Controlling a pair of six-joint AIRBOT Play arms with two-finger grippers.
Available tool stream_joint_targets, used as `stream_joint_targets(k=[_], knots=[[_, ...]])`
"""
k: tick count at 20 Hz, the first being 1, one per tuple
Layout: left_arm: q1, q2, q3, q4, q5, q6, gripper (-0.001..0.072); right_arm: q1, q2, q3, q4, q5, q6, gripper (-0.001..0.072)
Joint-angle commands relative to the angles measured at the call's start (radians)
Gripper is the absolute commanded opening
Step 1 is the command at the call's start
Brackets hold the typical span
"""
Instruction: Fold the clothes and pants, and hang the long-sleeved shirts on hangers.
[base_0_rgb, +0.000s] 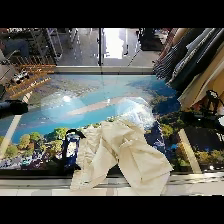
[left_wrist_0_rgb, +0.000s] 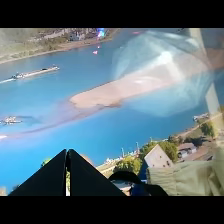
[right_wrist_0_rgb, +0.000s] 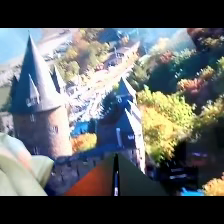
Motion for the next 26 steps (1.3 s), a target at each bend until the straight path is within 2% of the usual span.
stream_joint_targets(k=[1,2,3,4,5,6,7,8,9,11,13,14,15,17,21,24,25,26], knots=[[-0.001,-0.003,0.0,-0.119,0.008,-0.005,0.0014,0.001,0.0,0.0,0.13,-0.031,0.002,0.0021],[-0.001,-0.003,0.0,-0.153,0.01,-0.003,0.0109,0.001,0.0,0.0,0.132,-0.03,0.002,0.0021],[-0.001,-0.003,0.0,-0.175,0.013,-0.003,0.0533,0.001,0.0,0.0,0.131,-0.031,0.002,0.0021],[0.0,-0.003,0.0,-0.178,0.016,-0.017,0.0691,0.001,0.0,0.0,0.124,-0.03,-0.002,0.0023],[0.0,-0.003,0.0,-0.174,-0.007,-0.018,0.0709,0.001,-0.001,0.0,0.122,-0.024,-0.012,0.0129],[0.0,-0.006,0.0,-0.169,-0.057,-0.018,0.0709,0.001,-0.003,0.0,0.126,0.008,-0.015,0.0354],[0.0,-0.013,0.0,-0.168,-0.13,-0.016,0.0709,0.002,-0.008,0.0,0.16,0.072,-0.06,0.0413],[-0.001,-0.029,0.0,-0.179,-0.229,0.011,0.0709,0.012,-0.021,0.0,0.229,0.18,-0.133,0.0406],[-0.002,-0.051,0.0,-0.186,-0.312,0.033,0.0709,0.036,-0.04,-0.001,0.308,0.29,-0.169,0.0406],[-0.002,-0.117,-0.001,-0.185,-0.422,0.077,0.0709,0.115,-0.078,0.0,0.414,0.415,-0.206,0.0407],[-0.014,-0.19,-0.001,-0.185,-0.469,0.1,0.0708,0.206,-0.113,-0.001,0.374,0.42,-0.191,0.0411],[-0.037,-0.225,-0.005,-0.185,-0.479,0.12,0.0708,0.253,-0.13,-0.001,0.299,0.42,-0.154,0.0483],[-0.064,-0.256,-0.012,-0.186,-0.468,0.129,0.0708,0.294,-0.147,-0.001,0.22,0.417,-0.123,0.0535],[-0.143,-0.337,-0.021,-0.185,-0.419,0.129,0.0708,0.342,-0.164,-0.002,0.145,0.371,-0.095,0.0585],[-0.272,-0.531,-0.02,-0.223,-0.297,0.157,0.0708,0.284,-0.167,-0.002,0.147,0.198,0.037,0.0567],[-0.286,-0.65,0.019,-0.257,-0.219,0.164,0.0708,0.24,-0.201,-0.002,0.153,0.243,0.019,0.0552],[-0.286,-0.686,0.054,-0.261,-0.219,0.163,0.0708,0.239,-0.221,-0.002,0.153,0.264,-0.017,0.0494],[-0.287,-0.722,0.097,-0.262,-0.219,0.161,0.0707,0.241,-0.242,-0.002,0.158,0.275,-0.044,0.0497]])
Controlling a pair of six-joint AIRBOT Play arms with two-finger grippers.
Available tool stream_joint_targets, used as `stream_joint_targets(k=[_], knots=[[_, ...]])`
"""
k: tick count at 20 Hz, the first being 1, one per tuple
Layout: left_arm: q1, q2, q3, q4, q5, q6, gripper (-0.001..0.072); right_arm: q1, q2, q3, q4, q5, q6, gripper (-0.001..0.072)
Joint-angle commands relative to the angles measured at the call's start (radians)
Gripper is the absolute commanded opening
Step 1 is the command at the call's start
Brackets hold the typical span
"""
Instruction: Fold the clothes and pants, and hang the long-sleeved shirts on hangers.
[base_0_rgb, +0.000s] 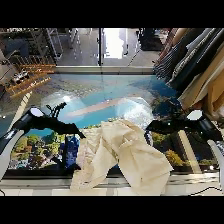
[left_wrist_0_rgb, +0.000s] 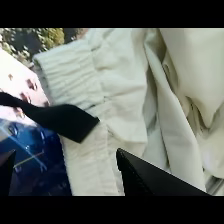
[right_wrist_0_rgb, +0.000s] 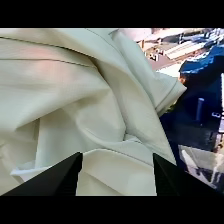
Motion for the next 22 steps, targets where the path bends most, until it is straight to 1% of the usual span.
stream_joint_targets(k=[1,3,5,11,14,17,18,19,22], knots=[[-0.02,-0.135,0.108,-0.024,0.039,-0.005,0.0707,-0.01,-0.064,0.0,0.009,0.028,-0.066,0.0505],[-0.021,-0.185,0.175,-0.024,0.039,-0.019,0.0707,-0.009,-0.106,0.0,0.046,0.017,-0.105,0.0505],[-0.024,-0.218,0.22,-0.024,0.039,-0.019,0.0706,-0.005,-0.142,0.0,0.051,-0.011,-0.12,0.0505],[-0.105,-0.258,0.226,-0.005,0.037,-0.018,0.0702,-0.004,-0.213,0.0,0.06,-0.029,-0.189,0.0504],[-0.133,-0.267,0.226,-0.005,0.035,-0.021,0.0701,-0.004,-0.233,0.0,0.06,-0.067,-0.203,0.0504],[-0.137,-0.274,0.226,0.051,0.023,-0.086,0.0697,-0.003,-0.249,0.0,0.064,-0.067,-0.228,0.0503],[-0.137,-0.275,0.226,0.074,-0.002,-0.099,0.0679,0.002,-0.254,0.0,0.064,-0.056,-0.245,0.0503],[-0.137,-0.275,0.226,0.088,-0.037,-0.098,0.0597,0.011,-0.26,0.0,0.065,-0.051,-0.262,0.0503],[-0.137,-0.275,0.226,0.092,-0.109,-0.098,0.0401,0.053,-0.28,0.0,0.063,-0.095,-0.274,0.0488]])
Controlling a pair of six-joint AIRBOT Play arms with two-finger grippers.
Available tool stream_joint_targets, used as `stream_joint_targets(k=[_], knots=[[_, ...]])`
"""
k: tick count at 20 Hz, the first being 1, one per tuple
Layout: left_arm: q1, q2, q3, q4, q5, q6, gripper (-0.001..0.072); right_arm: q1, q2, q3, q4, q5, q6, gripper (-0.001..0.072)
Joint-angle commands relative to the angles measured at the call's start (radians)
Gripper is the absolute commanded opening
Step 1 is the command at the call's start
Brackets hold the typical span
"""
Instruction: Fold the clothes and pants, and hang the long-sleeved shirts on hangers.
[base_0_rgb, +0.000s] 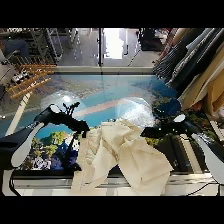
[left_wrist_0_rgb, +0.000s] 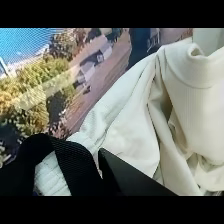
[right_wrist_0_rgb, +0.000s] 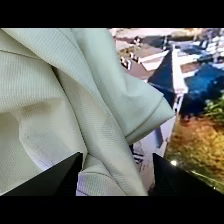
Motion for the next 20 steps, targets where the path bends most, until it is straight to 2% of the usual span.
stream_joint_targets(k=[1,2,3,4,6,8,10,13,17,20], knots=[[-0.002,-0.002,0.0,0.05,-0.07,-0.013,0.0297,0.04,-0.023,0.0,-0.002,-0.042,-0.026,0.0395],[-0.002,-0.002,0.0,0.05,-0.07,-0.013,0.0211,0.051,-0.026,0.0,-0.003,-0.046,-0.026,0.024],[-0.002,-0.002,0.0,0.051,-0.072,-0.013,0.0169,0.059,-0.026,0.0,-0.005,-0.047,-0.026,0.0044],[-0.002,-0.001,0.0,0.044,-0.08,-0.013,0.0005,0.058,-0.024,0.002,-0.005,-0.048,-0.025,0.002],[0.005,0.004,0.0,0.005,-0.126,-0.013,0.0012,0.051,-0.011,0.027,-0.037,-0.042,0.003,0.0018],[0.023,0.038,0.0,-0.041,-0.188,0.008,0.001,0.051,0.031,0.104,-0.146,-0.019,0.071,0.0017],[0.059,0.122,0.0,-0.048,-0.21,0.013,0.0008,0.051,0.111,0.22,-0.273,0.011,0.123,0.0017],[0.147,0.315,0.0,-0.071,-0.235,0.013,0.0008,0.051,0.287,0.403,-0.404,0.061,0.127,0.0017],[0.291,0.57,0.0,-0.117,-0.241,0.014,0.0008,0.051,0.519,0.534,-0.423,0.15,0.127,0.0017],[0.349,0.636,0.0,-0.098,-0.26,0.013,0.001,0.051,0.616,0.545,-0.441,0.18,0.147,0.0017]])
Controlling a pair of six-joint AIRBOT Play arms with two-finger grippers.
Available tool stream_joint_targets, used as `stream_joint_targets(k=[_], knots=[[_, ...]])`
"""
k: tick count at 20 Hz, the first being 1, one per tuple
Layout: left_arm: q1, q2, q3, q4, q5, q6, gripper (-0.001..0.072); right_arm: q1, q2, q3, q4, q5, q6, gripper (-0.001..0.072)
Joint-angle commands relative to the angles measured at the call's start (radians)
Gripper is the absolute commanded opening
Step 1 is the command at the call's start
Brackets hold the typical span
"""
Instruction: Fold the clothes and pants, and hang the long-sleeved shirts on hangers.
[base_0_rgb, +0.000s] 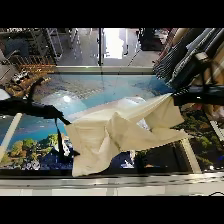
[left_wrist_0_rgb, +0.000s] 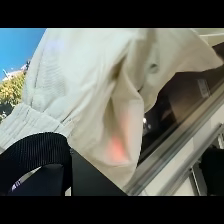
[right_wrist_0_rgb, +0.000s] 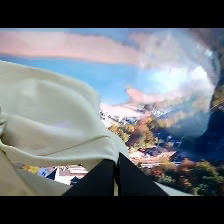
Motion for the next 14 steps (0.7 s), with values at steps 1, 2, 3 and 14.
stream_joint_targets(k=[1,2,3,14], knots=[[0.062,0.084,0.0,0.037,-0.018,-0.002,0.001,0.0,0.105,0.042,-0.039,0.09,0.044,0.0018],[0.061,0.076,0.0,0.098,-0.016,-0.019,0.001,0.0,0.095,0.041,-0.042,0.149,0.063,0.0018],[0.061,0.062,0.0,0.159,-0.012,-0.04,0.001,0.0,0.077,0.038,-0.042,0.207,0.08,0.0018],[0.129,-0.214,-0.152,0.23,-0.054,-0.08,0.048,0.108,-0.064,-0.631,0.098,0.287,0.087,0.0071]])
